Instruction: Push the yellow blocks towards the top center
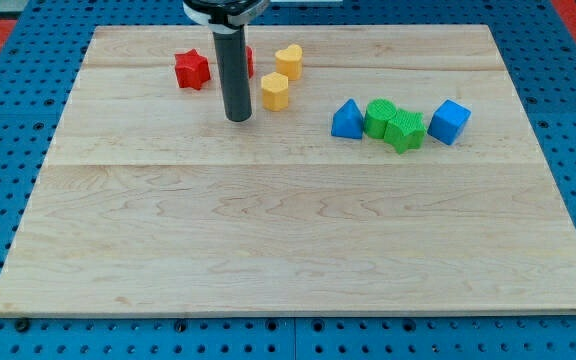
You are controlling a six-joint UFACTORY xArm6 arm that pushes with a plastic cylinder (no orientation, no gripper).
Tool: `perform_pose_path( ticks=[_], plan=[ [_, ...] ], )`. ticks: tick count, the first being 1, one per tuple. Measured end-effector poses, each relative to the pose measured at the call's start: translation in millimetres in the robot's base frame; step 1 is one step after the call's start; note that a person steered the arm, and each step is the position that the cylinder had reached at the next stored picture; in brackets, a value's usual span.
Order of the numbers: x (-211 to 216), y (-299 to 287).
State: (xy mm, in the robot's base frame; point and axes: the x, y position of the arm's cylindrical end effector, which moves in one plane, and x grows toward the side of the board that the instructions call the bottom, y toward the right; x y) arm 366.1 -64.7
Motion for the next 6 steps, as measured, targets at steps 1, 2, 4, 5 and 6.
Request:
perform_pose_path(
  ticks=[1, 2, 4, 5, 6],
  plan=[
    [-16.5, 42.6],
    [-14.1, 68.0],
    [-42.8, -10.6],
    [-74.1, 29.8],
    [-100.5, 21.9]
  ],
)
